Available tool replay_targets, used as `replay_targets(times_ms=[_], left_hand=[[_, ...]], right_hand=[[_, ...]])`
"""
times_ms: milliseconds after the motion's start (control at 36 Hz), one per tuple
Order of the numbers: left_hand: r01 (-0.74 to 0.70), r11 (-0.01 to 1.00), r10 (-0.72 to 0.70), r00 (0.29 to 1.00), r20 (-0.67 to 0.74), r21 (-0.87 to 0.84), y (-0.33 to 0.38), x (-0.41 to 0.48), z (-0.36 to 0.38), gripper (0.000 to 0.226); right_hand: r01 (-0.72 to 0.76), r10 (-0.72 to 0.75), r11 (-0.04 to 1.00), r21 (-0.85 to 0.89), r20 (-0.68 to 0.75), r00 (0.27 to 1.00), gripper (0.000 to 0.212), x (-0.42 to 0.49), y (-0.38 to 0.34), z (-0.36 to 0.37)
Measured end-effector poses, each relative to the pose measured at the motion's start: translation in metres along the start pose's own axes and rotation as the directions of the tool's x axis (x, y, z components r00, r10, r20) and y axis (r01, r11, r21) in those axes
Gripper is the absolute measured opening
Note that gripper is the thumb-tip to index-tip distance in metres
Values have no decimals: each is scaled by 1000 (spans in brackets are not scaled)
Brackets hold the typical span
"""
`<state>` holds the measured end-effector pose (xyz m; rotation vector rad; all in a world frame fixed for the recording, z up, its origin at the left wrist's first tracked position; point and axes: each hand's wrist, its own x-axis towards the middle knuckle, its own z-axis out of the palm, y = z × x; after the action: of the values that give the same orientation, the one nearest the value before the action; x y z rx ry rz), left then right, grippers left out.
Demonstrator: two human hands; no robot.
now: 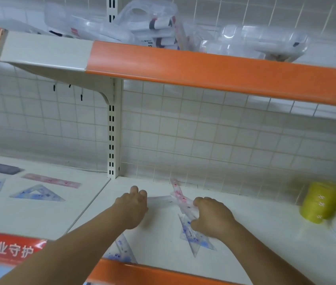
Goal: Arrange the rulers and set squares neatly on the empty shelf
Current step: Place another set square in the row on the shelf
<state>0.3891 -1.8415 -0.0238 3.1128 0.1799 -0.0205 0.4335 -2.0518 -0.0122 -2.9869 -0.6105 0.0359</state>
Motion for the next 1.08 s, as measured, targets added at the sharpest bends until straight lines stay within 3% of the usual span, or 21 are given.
replay_targets(times_ms=[139, 306, 389, 500, 694, 833, 944, 1083], left_hand=[[51, 975, -28, 994, -107, 215, -2, -11, -8, 40], [78, 972, -41, 985, -165, 220, -5, -35, -10, 36], [109, 971, -71, 982, -176, 215, -10, -48, -10, 35], [138, 969, -101, 978, -182, 203, -25, -65, -9, 35], [184, 972, -154, 969, -195, 148, -69, -97, -15, 35], [214, 970, -189, 962, -198, 112, -111, -122, -19, 33], [228, 967, -201, 958, -206, 116, -152, -150, -26, 35], [255, 954, -222, 953, -205, 155, -215, -191, -36, 37]], right_hand=[[38, -37, 999, -34, 21, 999, 47, -5, 3, 1], [111, -111, 993, -32, 3, 994, 52, -8, -8, 2], [156, -156, 988, -13, -34, 987, 43, -10, -21, 3], [220, -222, 974, -49, -51, 974, 13, -14, -42, 1], [287, -290, 955, -73, -37, 956, 10, -19, -89, -2], [282, -285, 957, -72, -40, 958, 18, -26, -132, -5], [266, -267, 963, -43, -37, 963, 46, -35, -177, -4], [281, -282, 959, -32, -36, 959, 46, -53, -244, -2]])
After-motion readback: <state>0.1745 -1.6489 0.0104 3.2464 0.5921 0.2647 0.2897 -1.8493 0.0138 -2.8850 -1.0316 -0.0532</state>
